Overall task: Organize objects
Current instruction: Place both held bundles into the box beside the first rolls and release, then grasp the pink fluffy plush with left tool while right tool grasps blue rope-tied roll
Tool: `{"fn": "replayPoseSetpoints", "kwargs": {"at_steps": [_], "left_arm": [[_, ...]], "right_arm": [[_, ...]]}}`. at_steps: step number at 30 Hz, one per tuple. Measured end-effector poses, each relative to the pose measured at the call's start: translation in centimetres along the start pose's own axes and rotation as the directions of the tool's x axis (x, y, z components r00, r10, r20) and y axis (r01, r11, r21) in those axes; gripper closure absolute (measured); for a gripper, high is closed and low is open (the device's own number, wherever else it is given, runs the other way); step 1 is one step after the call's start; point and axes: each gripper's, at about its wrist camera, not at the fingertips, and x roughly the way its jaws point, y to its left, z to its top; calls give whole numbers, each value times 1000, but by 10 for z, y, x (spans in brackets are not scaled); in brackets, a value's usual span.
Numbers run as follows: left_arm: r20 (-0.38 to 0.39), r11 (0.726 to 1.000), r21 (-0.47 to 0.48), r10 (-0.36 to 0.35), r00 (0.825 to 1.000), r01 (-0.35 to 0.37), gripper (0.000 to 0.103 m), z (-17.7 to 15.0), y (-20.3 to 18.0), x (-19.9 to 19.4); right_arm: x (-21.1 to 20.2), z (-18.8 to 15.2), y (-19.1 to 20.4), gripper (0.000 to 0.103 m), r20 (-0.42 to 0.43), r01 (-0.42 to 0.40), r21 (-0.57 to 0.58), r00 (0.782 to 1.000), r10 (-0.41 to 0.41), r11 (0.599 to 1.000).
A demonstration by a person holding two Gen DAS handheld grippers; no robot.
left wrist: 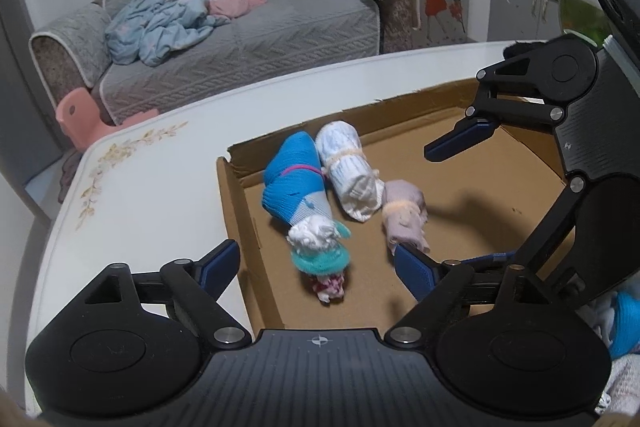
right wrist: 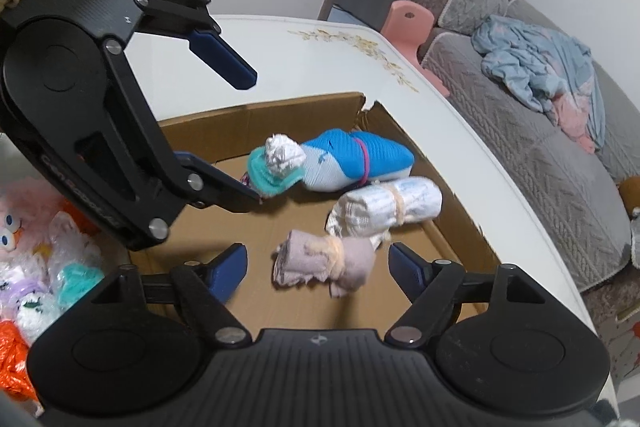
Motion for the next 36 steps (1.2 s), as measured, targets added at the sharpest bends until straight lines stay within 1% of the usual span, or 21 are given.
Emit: {"fn": "replayPoseSetpoints", "kwargs": {"at_steps": [5, 11, 18, 24, 29, 31, 36], "left_arm": [[-22, 1000, 29, 1, 1000, -1, 15, -3, -6, -1], [-25, 1000, 29, 0, 1000, 1, 14, -5, -9, -7], [-12, 999, 41, 6, 1000, -6, 13, -7, -15, -23], [4, 998, 58, 11, 1000, -11, 11, -15, -21, -39], [18, 997, 74, 18, 1000, -19, 10, -27, -24, -56], [29, 998, 68, 9, 1000, -11, 9, -35, -22, -66], [74, 999, 47, 5, 997, -9, 6, -68, -15, -95]], "right_arm": [[0, -7, 3, 28, -18, 0, 20, 1000, 0, 1000], [-9, -11, 4, 28, -9, 3, 41, 1000, -3, 999], [-27, -13, 6, 27, 13, 12, 46, 1000, -13, 999], [-47, -17, 11, 27, 37, 22, 42, 999, -23, 999], [-70, -25, 18, 25, 68, 37, 33, 997, -39, 999], [-82, -31, 22, 24, 83, 43, 27, 996, -45, 999], [-117, -59, 35, 20, 119, 51, 26, 991, -53, 998]]}}
